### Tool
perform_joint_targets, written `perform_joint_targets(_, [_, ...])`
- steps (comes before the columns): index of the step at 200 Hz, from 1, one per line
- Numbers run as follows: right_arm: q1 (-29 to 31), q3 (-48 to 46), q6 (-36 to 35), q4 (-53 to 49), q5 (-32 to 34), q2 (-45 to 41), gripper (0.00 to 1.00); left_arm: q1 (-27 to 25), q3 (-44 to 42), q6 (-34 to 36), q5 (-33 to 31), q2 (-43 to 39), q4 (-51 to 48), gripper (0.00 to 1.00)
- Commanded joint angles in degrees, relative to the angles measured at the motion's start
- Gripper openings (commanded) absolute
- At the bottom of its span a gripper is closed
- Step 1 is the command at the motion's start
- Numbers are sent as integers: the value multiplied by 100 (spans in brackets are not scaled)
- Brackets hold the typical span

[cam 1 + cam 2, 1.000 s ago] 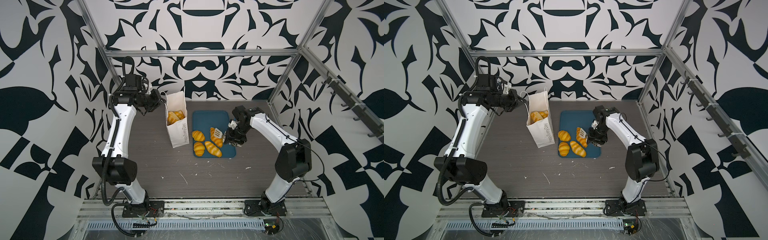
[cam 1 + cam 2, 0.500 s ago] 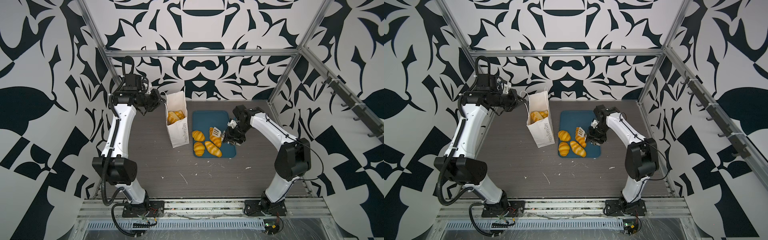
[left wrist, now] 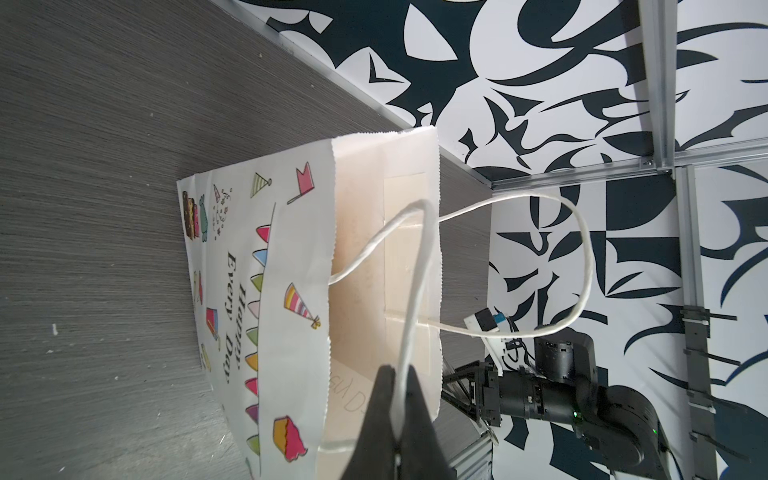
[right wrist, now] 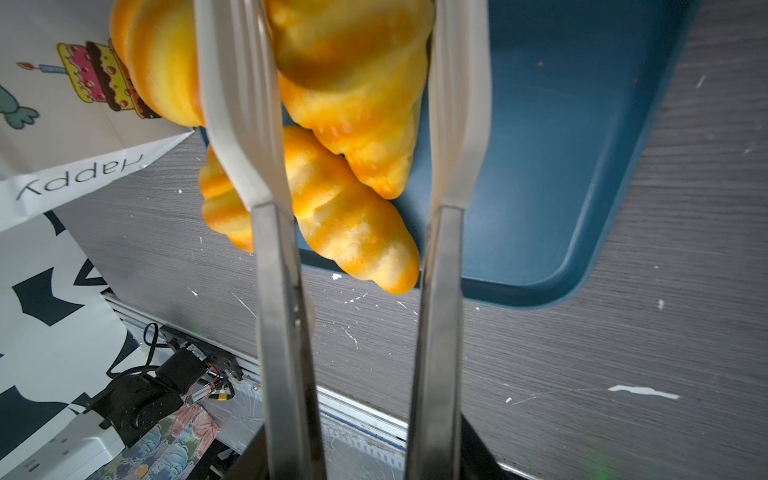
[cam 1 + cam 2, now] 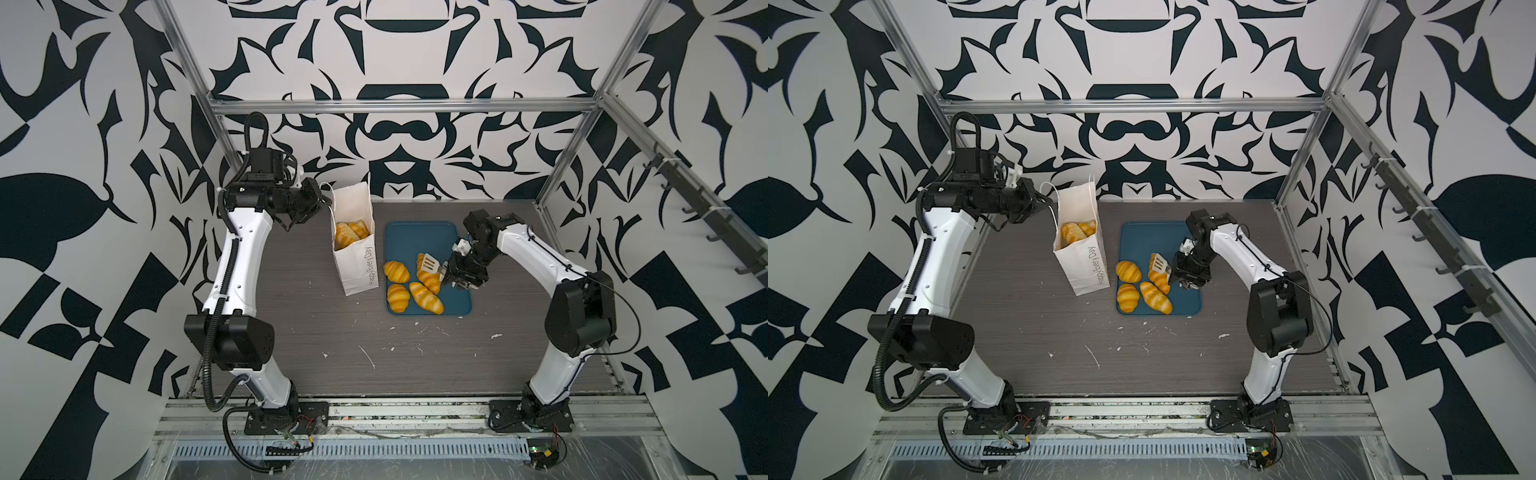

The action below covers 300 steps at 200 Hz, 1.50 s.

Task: Place the fake bread into the paper bag
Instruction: 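Lower the tongs around the large croissant and close the right gripper, then lift the large croissant in the tongs high above the tray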

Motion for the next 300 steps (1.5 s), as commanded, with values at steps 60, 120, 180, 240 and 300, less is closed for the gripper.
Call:
perform_joint_targets(60, [-3, 239, 11, 105, -177, -29, 39, -14, -62, 49, -37, -188, -132, 0])
perform_joint_targets(120, [-48, 341, -33, 112, -151, -125, 31, -14, -68, 32, -38, -191, -110, 0])
perform_joint_targets(180, [-245, 603, -99, 115, -166, -289, 29, -14, -27, 25, -37, -166, -140, 0])
perform_joint_targets(240, [-306, 1239, -89, -30, -325, -363, 28, -14, 85, -4, -52, -110, -154, 0])
perform_joint_targets(300, [-305, 2357, 105, -232, -616, -268, 29, -14, 131, -4, -65, -103, -189, 0])
